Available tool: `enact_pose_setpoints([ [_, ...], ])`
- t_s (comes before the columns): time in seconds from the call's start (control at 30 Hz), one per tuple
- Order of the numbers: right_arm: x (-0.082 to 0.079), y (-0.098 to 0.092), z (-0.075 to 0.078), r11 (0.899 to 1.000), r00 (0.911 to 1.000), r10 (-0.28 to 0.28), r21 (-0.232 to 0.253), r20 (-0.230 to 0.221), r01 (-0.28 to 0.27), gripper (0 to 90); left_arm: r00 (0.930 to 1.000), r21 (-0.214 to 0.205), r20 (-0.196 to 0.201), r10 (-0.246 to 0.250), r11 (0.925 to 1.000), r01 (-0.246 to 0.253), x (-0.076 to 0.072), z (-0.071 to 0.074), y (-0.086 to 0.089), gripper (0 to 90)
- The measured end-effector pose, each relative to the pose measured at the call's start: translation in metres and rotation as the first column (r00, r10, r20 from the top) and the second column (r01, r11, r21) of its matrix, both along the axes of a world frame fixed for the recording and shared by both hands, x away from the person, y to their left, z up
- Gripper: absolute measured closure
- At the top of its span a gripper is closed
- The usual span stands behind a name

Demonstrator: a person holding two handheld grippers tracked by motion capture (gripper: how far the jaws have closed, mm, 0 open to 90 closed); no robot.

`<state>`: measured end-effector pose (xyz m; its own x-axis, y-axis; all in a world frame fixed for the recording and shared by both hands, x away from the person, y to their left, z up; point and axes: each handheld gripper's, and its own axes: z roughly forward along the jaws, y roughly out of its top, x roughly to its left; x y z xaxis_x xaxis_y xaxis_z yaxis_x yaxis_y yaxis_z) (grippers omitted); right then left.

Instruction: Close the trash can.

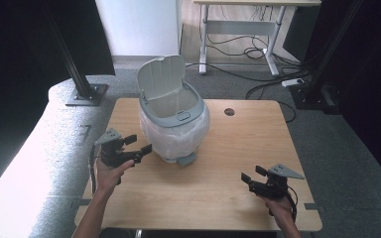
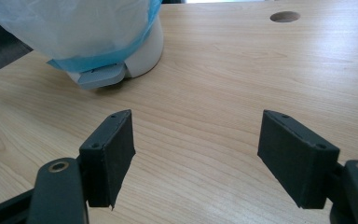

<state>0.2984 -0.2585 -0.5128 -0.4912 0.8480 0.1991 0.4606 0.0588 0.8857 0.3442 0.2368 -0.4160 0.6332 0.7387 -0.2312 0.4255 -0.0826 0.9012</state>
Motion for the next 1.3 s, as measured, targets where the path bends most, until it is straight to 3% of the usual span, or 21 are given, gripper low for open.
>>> enact_pose_setpoints([
  [0.43,0.000,0.002,-0.001,1.000,0.9999,0.008,0.005,-0.007,-0.008,26.5,0.9982,0.016,0.060,0.008,0.9998,-0.009,0.014,0.038,0.003,17.2],
  [0.53,0.000,0.002,-0.002,1.000,0.9999,0.010,0.005,-0.012,-0.010,26.5,0.9975,0.002,0.071,0.009,1.0000,-0.009,0.016,0.043,0.003,17.1],
  [1.03,0.000,0.001,-0.003,1.000,0.9998,0.006,0.008,-0.017,-0.006,26.5,0.9965,-0.027,0.080,0.025,0.9994,-0.023,0.045,0.061,0.007,17.0],
  [1.3,0.000,0.001,-0.004,1.000,0.9997,0.006,0.003,-0.024,-0.006,26.5,0.9954,0.003,0.091,0.030,0.9995,-0.030,0.058,0.068,0.004,16.9],
])
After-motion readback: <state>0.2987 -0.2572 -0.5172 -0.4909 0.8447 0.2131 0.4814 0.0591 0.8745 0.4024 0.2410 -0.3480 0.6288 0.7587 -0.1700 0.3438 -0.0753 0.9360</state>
